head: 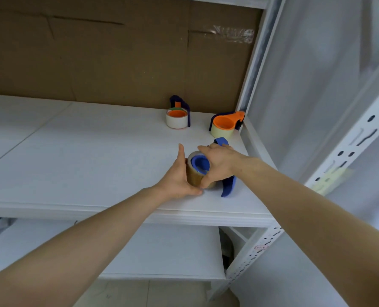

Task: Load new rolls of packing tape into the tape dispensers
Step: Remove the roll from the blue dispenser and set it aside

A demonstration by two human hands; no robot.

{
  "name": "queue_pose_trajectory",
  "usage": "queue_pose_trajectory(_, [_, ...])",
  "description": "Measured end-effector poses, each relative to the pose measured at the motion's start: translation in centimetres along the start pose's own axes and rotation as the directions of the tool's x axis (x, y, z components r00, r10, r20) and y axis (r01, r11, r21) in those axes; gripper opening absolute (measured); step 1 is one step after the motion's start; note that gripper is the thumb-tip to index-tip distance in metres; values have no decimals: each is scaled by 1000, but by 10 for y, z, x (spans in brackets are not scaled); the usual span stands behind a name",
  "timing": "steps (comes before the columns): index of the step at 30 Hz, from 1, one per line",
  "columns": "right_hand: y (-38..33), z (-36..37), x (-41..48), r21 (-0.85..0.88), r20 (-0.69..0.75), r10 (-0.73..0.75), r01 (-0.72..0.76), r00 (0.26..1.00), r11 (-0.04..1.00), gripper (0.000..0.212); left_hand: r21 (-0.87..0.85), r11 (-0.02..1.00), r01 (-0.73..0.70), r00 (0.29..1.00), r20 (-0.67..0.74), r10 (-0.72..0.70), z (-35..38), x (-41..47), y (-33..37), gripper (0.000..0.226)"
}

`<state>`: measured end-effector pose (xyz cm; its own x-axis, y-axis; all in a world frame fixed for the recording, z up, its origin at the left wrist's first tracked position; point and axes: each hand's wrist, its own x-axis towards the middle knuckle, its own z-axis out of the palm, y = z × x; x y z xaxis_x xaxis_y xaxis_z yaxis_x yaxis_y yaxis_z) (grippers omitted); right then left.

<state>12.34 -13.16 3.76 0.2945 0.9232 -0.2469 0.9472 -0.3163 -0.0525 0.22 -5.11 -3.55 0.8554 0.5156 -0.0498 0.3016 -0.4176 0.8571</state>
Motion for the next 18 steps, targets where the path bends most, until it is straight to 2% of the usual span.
queue_pose_trajectory(3, [-1,-9,-3,88,16,-6,5,1000,996,85,-7,1000,9,999,-37,-9,4,1,0,134])
queue_pose_trajectory(7, [-5,-12,-4,6,34,39,-39,999,999,83,-87,995,45,997,-51,-49,4,0,1,132])
queue_pose_trajectory(10, [-4,-12,-2,73,-53,42,-39,998,997,75,-207,975,82,990,-94,-103,0,3,1,124])
queue_pose_trajectory(12, [-2,-10,-2,113,-113,36,-24,993,993,79,-233,968,92,986,-113,-121,-2,6,2,122])
queue_pose_trajectory(15, [-2,-6,-4,164,-259,35,8,965,986,78,-165,981,99,985,-127,-120,-3,8,-1,124])
queue_pose_trajectory(18, [-3,-16,-10,427,-399,70,118,914,896,70,-58,993,100,985,-136,-107,-1,7,-8,128])
